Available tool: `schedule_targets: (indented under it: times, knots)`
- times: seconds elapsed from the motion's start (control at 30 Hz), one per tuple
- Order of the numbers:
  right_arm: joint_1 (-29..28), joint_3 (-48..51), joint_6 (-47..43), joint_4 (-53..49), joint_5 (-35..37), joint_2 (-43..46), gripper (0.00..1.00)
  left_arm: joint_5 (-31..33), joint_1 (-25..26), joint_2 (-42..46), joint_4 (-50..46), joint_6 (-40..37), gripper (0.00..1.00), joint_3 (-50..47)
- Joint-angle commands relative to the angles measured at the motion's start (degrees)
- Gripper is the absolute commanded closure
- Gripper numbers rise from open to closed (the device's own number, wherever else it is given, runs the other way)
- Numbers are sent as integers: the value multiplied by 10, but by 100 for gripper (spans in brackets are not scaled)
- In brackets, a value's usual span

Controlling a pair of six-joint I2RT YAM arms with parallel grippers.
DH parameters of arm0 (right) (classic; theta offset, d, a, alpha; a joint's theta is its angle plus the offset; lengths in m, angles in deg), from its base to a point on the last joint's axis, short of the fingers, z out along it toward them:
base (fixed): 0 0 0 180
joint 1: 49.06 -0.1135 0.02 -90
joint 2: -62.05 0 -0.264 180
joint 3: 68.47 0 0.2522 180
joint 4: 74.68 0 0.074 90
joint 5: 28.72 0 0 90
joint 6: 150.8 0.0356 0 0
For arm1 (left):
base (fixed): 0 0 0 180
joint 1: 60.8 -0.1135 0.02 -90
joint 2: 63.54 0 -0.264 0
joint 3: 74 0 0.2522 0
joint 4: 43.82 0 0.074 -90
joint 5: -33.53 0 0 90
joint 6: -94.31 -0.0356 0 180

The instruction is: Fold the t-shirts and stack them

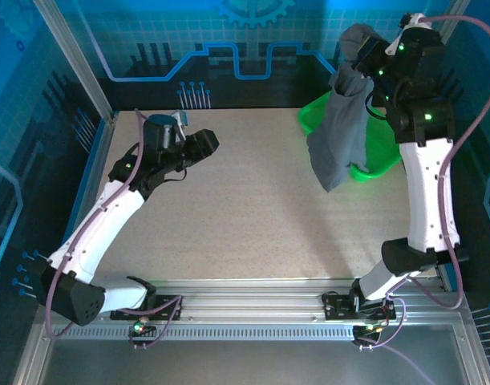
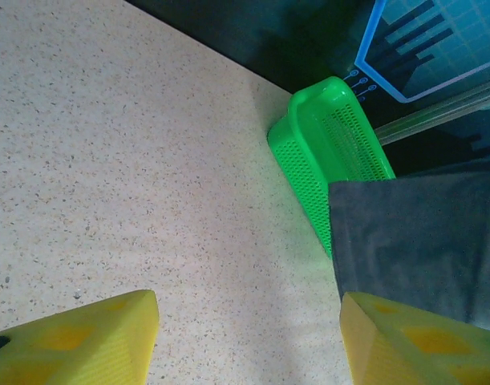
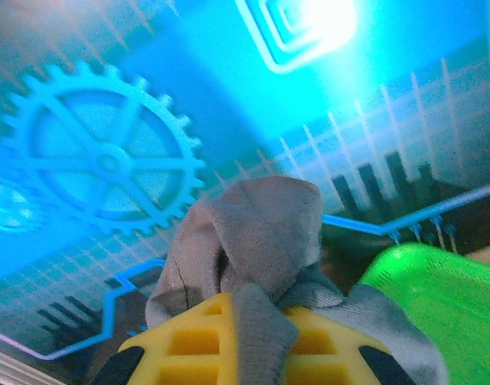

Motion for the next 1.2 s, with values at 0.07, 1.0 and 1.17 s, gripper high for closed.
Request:
schedule_targets:
  times: [0.07, 1.0, 1.17]
  knots:
    - [-51, -75, -2, 92, -11, 10, 100, 28, -3, 23, -35, -6, 37, -9]
    - [-217, -322, 47, 162, -1, -235, 100, 28, -66, 94, -98, 26, 37, -52]
    - [-307, -25, 95, 124, 54, -103, 100, 36, -79, 100, -98, 27, 37, -69]
